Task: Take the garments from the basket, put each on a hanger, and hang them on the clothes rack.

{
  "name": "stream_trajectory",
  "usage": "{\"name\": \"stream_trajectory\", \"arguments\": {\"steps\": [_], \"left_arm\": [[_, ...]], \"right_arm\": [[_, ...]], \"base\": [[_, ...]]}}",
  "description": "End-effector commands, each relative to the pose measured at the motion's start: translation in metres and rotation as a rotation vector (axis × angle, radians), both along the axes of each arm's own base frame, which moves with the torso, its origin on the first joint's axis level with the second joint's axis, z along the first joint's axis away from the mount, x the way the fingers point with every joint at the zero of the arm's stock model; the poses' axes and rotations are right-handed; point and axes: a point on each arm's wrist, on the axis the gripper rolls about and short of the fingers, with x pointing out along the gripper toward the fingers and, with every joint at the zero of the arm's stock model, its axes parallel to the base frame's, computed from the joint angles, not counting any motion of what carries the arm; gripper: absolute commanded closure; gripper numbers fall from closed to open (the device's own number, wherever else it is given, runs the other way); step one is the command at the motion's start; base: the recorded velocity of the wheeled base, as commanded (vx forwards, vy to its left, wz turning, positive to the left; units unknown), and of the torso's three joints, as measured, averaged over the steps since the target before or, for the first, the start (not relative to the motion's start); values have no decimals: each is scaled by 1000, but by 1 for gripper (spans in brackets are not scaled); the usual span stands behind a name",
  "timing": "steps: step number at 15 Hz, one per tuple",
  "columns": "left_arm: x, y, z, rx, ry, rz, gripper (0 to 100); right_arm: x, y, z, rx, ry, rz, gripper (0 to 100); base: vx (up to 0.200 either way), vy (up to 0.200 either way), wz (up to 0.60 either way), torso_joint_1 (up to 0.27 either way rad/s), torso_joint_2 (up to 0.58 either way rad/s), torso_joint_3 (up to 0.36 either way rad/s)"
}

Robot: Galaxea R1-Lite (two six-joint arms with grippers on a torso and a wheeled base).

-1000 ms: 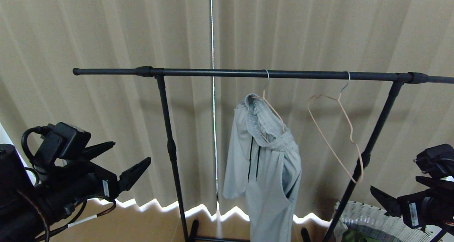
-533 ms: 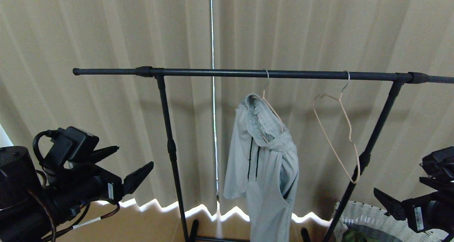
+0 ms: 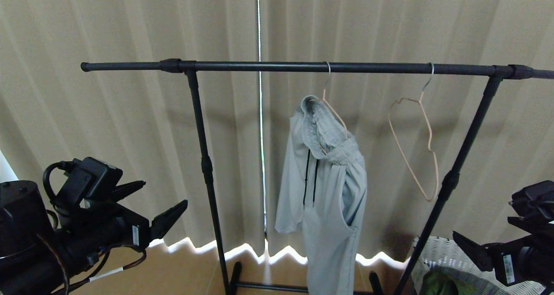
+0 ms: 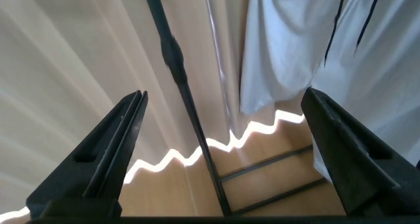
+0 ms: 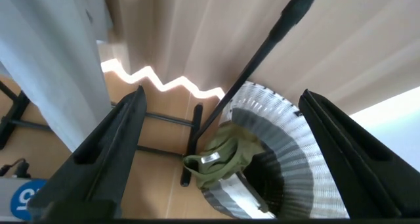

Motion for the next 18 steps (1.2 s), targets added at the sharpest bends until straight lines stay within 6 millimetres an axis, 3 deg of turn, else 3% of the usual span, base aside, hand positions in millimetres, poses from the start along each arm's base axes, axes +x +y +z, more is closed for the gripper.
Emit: {"name": "stream_trajectory", "arguments": {"steps": [1, 18], "left_arm": [[0, 0, 0, 0, -4, 0, 0], [-24, 8, -15, 120, -65, -18, 0]], "right_arm": [[0, 0, -1, -1, 4, 2, 0], [-3, 5, -10, -15, 48, 44, 0]], "base": [[0, 0, 0, -222, 500, 271], [0, 0, 0, -186, 435, 248]]}}
